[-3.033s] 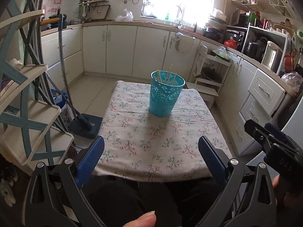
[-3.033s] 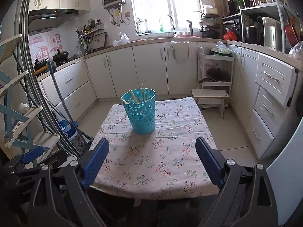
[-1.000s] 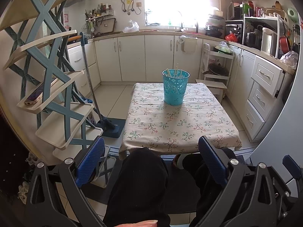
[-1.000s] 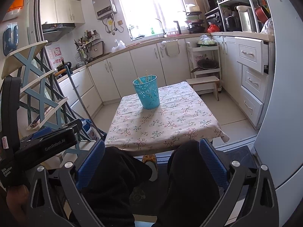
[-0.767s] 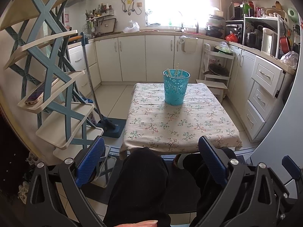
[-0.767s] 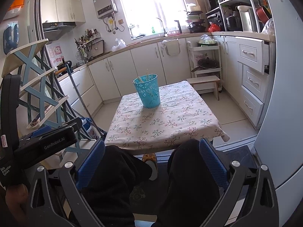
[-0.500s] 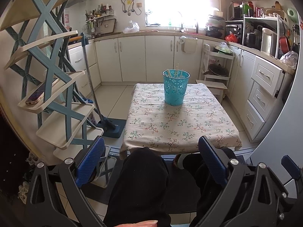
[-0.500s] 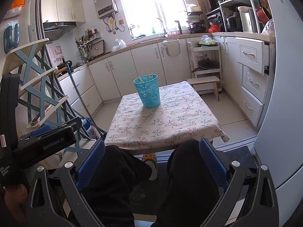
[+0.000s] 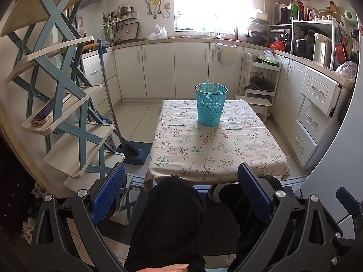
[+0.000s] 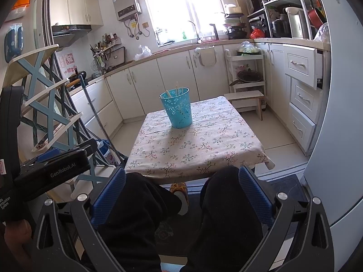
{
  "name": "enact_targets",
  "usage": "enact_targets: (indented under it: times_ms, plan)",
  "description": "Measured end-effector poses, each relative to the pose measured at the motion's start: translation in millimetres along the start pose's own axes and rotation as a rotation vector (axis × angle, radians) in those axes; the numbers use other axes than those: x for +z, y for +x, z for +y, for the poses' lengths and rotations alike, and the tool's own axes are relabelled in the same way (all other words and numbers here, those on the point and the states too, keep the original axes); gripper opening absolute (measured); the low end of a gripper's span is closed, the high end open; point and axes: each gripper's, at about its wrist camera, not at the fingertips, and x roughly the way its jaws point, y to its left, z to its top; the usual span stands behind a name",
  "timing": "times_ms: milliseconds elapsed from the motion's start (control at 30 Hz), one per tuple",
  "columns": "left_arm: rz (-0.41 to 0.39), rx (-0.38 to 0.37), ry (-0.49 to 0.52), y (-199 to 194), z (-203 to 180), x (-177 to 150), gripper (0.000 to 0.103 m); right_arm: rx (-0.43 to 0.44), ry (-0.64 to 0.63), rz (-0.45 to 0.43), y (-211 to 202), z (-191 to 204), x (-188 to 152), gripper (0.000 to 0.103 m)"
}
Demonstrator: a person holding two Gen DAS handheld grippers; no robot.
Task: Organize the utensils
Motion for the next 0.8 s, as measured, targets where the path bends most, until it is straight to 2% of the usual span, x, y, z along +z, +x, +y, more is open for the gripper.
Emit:
enact_targets:
  times_ms: [800]
  plan:
    - [0.001,0.001,0.000,0.3,0.1,0.0,0.095,0.000,-0.009,0.010,1.8,-1.0,-4.7,0.096]
